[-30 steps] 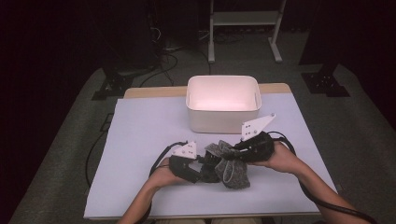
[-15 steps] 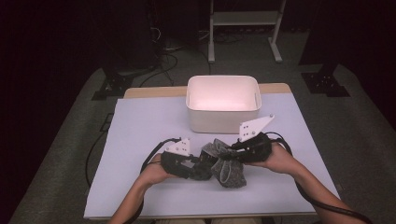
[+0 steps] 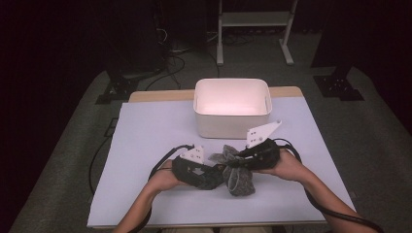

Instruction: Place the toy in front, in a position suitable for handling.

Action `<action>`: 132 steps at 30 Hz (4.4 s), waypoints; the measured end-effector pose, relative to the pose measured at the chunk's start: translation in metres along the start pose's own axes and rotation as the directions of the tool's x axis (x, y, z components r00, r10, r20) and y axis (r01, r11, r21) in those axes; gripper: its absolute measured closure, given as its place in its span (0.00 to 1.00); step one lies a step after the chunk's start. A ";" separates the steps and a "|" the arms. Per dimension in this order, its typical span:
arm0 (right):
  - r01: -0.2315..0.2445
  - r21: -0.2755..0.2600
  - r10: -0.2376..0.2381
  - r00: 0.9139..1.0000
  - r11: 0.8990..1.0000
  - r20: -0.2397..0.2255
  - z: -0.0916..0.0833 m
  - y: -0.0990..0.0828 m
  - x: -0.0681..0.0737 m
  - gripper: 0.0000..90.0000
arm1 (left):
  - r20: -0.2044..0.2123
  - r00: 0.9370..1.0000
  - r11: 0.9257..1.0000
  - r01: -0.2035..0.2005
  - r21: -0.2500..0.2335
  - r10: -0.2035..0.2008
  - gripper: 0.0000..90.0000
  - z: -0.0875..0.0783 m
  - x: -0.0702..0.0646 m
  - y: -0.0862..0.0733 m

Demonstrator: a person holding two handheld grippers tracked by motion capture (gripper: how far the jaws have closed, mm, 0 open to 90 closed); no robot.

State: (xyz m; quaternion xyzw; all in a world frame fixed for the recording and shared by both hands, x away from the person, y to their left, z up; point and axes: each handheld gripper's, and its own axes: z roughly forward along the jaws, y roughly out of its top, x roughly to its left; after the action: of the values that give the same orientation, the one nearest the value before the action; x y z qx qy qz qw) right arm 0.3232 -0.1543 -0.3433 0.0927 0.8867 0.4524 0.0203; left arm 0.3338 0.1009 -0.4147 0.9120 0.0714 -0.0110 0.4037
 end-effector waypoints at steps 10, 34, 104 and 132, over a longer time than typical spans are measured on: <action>-0.116 -0.049 0.116 0.993 0.992 0.005 -0.011 -0.050 -0.008 0.91 | 0.024 1.000 0.999 0.003 0.050 -0.005 0.64 0.018 0.002 0.009; -0.055 0.055 0.057 0.998 0.997 -0.025 0.014 -0.040 -0.001 0.90 | -0.006 1.000 0.998 -0.011 0.070 0.011 0.71 0.007 -0.002 -0.006; -0.113 0.066 0.114 0.993 0.991 -0.015 -0.001 -0.056 -0.006 0.91 | -0.019 1.000 0.998 -0.015 -0.060 0.013 0.71 -0.004 0.003 -0.035; -0.142 0.074 0.140 0.990 0.987 0.028 -0.020 -0.070 -0.007 0.91 | 0.015 0.999 0.997 0.037 -0.070 -0.036 0.71 0.002 0.005 -0.043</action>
State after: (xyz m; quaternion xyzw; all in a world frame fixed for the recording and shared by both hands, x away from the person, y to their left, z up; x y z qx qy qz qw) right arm 0.3174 -0.2114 -0.3887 0.1611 0.8943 0.4175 -0.0052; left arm 0.3325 0.1284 -0.4483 0.8957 0.0859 -0.0221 0.4357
